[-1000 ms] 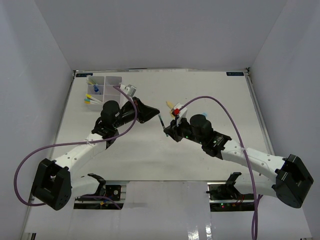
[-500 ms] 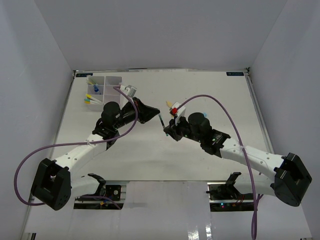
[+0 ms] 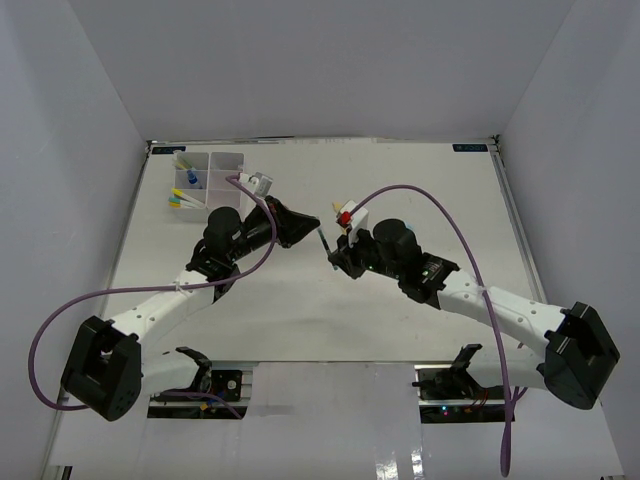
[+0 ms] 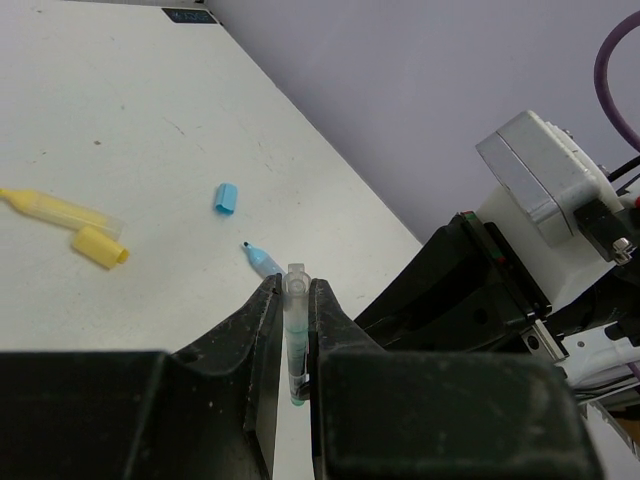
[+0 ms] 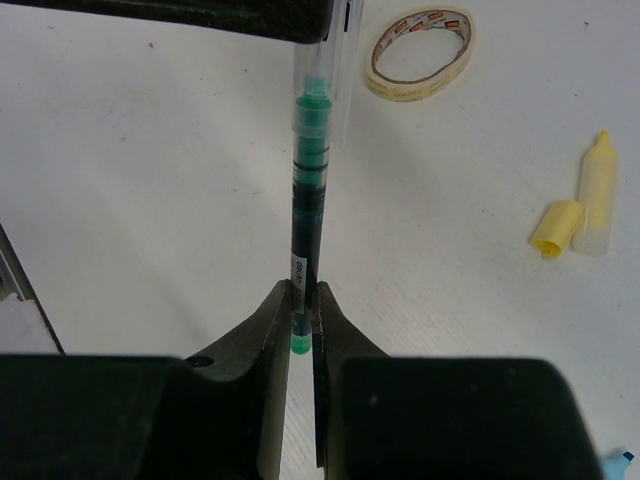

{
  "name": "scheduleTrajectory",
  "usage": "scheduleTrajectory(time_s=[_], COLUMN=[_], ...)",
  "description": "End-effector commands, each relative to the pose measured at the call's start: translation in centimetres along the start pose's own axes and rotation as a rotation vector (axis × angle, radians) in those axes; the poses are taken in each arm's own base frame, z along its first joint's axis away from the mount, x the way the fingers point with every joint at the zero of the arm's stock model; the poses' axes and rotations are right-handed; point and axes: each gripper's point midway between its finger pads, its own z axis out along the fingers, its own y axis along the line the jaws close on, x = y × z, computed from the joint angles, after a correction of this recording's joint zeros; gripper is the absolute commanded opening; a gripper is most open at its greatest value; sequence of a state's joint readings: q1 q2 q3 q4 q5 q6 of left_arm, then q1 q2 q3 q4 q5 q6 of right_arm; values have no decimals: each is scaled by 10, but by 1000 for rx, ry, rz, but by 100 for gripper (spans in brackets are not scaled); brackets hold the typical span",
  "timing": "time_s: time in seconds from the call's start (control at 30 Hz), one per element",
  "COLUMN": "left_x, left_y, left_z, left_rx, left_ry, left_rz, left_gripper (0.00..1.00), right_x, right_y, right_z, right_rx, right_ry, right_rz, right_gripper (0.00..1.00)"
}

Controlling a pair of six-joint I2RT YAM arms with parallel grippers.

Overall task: Sort the stationery into containers
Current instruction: Close the pen cap on the pen.

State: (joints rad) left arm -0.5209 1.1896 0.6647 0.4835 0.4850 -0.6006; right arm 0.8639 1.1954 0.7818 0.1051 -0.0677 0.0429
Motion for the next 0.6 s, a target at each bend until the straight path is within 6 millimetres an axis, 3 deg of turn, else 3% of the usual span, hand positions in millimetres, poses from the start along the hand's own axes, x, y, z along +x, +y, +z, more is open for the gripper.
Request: scheduleTrajectory(time_s=[0.0,0.27,0.4,0.57], left_x=[126,129,107,82], left_y=[1,1,-7,-10], left_z=[-31,-29,-23,-13], left_rx=[-3,-3,3,-26], left_ry=[434,442,400,386], left_rz=[-220,-234,-185,-125], left_gripper=[0,0,0,0], right_x=[-228,-238,-228,-200], right_y=[2,3,6,10], right_z=[-62,-70,-70,-65], right_rx=[34,27,10,-23], right_ry=[-735,-763,-748,-698], right_rz=[-105,-111,-108,-98], right_gripper=[8,8,8,8])
